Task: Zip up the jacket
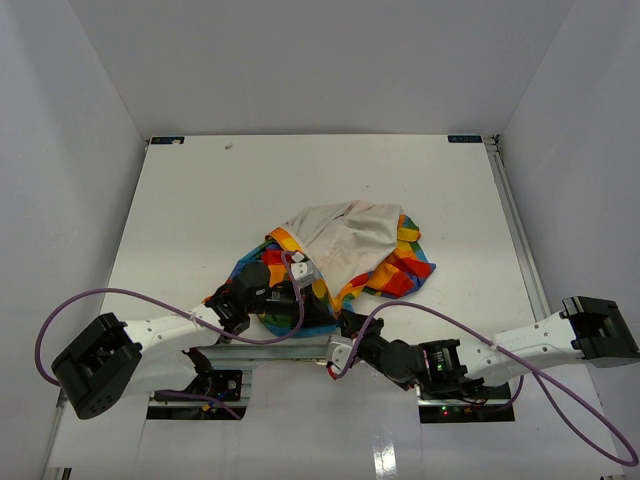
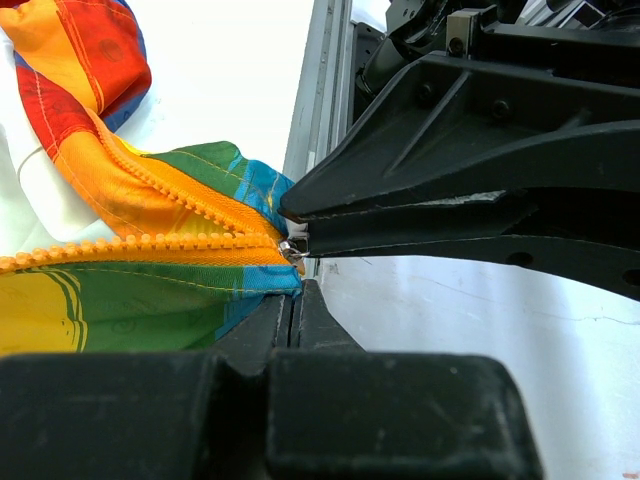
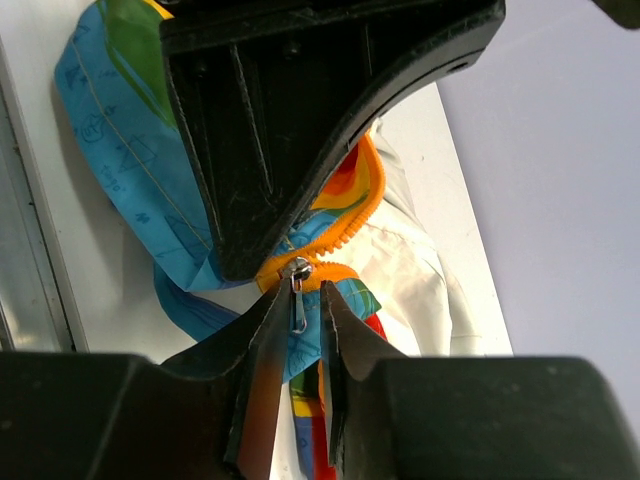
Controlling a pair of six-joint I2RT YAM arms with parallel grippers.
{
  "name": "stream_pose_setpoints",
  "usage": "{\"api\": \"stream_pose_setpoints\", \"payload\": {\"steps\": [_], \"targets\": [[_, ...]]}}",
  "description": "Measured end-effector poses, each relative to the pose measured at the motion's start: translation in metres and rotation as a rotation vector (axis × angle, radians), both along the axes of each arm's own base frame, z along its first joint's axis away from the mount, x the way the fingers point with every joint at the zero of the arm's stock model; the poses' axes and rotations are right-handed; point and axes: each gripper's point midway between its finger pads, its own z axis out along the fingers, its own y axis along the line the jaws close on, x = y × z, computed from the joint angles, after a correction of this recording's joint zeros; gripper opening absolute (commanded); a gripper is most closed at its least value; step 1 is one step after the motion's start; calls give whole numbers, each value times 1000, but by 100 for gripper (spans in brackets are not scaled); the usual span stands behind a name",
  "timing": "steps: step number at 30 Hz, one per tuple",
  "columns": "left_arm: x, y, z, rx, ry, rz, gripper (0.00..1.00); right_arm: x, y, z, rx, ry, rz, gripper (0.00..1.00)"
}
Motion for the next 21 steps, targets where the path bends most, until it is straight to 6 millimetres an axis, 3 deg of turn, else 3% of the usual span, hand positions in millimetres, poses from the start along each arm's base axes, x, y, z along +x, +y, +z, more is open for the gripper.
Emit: {"api": "stream_pose_setpoints", "payload": {"steps": [18, 21], "targets": [[0, 0, 0, 0, 0, 0, 0, 0, -2, -1, 5, 10, -15, 15], [0, 0, 0, 0, 0, 0, 0, 0, 0, -4, -2, 10, -13, 9]]}}
